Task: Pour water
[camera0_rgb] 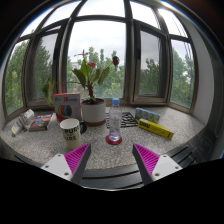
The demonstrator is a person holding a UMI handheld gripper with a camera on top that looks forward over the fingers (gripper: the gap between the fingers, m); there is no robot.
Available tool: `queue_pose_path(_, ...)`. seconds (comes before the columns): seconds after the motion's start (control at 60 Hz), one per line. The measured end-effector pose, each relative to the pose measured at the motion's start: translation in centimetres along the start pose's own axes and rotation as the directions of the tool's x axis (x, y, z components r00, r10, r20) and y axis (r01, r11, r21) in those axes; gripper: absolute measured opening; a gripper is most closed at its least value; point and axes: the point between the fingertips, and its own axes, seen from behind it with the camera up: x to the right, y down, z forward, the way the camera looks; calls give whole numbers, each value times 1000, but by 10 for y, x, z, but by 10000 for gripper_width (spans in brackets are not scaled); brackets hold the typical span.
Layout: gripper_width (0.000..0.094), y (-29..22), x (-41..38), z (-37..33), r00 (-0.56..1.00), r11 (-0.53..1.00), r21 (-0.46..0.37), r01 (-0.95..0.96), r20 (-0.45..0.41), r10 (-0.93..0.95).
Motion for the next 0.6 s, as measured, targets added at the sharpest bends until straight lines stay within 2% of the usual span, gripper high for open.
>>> queue_pose_path(0.2,856,29,-13,-104,999,1000,-10,22,-46,-22)
queue_pose_path(0.317,855,44,-26,-149,999,999,-22,25,-33,-26)
queue_pose_path(0.6,855,49,-33,-202,998,998,0,59,-37,-59)
